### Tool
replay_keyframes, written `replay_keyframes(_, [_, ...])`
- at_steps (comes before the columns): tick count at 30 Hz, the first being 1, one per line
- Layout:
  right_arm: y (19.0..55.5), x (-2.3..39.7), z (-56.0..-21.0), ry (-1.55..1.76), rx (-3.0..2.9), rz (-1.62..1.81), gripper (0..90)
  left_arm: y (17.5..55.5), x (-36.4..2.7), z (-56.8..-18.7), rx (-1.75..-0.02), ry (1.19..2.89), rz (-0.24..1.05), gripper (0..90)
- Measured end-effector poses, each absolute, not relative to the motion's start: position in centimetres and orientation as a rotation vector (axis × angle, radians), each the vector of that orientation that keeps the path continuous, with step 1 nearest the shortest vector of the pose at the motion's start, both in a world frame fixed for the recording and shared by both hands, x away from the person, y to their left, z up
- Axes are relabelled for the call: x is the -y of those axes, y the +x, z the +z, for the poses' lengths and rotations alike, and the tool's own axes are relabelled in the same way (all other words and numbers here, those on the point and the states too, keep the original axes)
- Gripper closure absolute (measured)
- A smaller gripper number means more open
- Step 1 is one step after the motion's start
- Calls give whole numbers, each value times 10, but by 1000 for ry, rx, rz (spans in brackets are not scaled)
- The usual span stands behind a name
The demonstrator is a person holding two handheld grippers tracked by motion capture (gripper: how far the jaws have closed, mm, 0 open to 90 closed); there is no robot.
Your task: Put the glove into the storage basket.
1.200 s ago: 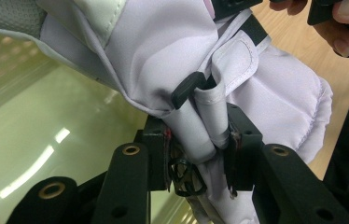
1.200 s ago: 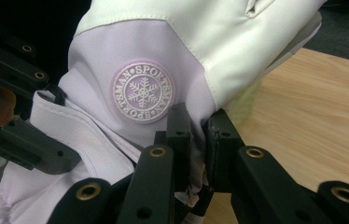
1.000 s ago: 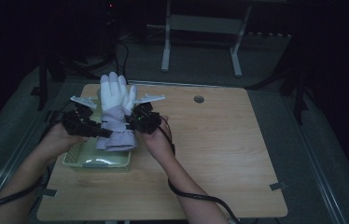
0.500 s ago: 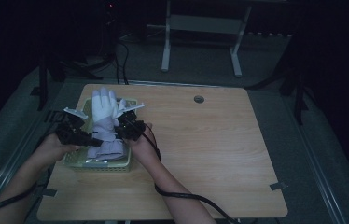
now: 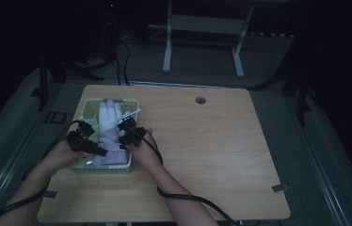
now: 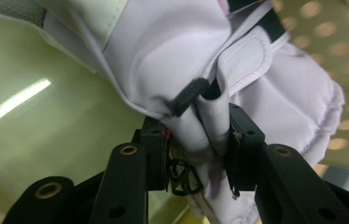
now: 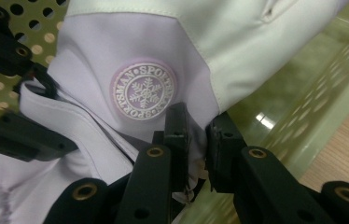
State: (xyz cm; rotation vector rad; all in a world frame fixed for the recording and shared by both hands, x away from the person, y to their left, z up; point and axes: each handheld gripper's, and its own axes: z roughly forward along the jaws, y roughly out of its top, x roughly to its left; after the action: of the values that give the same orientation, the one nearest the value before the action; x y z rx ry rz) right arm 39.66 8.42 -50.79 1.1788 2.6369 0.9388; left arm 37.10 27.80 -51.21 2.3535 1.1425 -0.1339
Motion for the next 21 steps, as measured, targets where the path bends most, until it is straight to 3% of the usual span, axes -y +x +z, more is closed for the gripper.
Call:
replay_keyframes(8, [398, -82, -497, 1190, -2637, 979, 640, 375, -278, -518, -1291, 2356, -131, 624])
replay_keyframes(11, [398, -76, -487, 1163, -2634, 1031, 557, 378, -277, -520, -1349, 2353, -146, 570])
replay_keyframes(17, [395, -64, -473, 1080, -2599, 1125, 397, 371, -278, -513, -1363, 2322, -18, 336])
replay_keyframes(21, [395, -52, -468, 1033, -2608, 1186, 296, 360, -278, -504, -1357, 2273, 195, 152])
